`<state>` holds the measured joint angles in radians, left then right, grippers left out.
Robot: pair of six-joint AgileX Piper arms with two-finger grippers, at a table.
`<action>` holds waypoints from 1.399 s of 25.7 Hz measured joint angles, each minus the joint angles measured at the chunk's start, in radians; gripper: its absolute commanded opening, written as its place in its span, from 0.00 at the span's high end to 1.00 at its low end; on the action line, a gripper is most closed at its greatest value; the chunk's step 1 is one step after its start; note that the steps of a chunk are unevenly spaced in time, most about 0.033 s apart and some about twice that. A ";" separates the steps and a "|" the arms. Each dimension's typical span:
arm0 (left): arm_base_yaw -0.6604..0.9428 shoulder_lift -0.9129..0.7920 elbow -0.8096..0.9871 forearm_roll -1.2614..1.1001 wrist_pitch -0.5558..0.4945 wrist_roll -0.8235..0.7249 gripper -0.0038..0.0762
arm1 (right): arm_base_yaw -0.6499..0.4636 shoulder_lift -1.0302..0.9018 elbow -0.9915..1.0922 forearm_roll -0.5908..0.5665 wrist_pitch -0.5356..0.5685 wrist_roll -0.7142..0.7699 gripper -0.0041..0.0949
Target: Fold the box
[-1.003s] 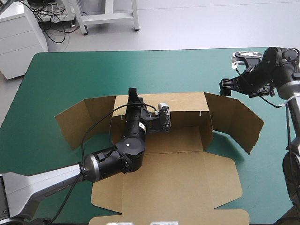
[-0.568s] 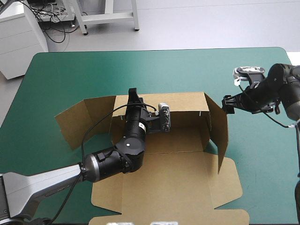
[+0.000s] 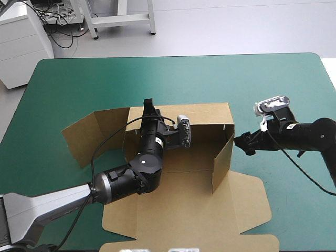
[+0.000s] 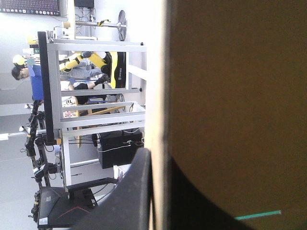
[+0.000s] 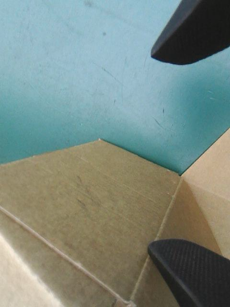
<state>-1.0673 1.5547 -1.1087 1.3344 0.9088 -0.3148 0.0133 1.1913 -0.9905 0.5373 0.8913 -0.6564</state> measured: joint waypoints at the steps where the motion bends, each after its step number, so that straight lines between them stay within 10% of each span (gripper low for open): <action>1: 0.000 0.000 0.000 -0.001 0.000 0.000 0.99 | 0.000 -0.001 0.029 0.046 -0.018 -0.051 0.05; 14: 0.000 0.000 0.000 -0.001 0.000 0.007 0.99 | 0.000 -0.001 0.118 0.367 -0.022 -0.328 0.05; 26: 0.000 0.000 0.000 -0.001 -0.020 0.007 0.99 | 0.045 0.035 0.119 0.386 -0.049 -0.383 0.06; 36: 0.000 0.000 0.000 -0.012 -0.017 0.030 0.99 | 0.202 0.042 0.119 0.237 -0.245 -0.302 0.35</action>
<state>-1.0673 1.5547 -1.1087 1.3222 0.8918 -0.2847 0.2157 1.2333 -0.8716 0.7740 0.6467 -0.9580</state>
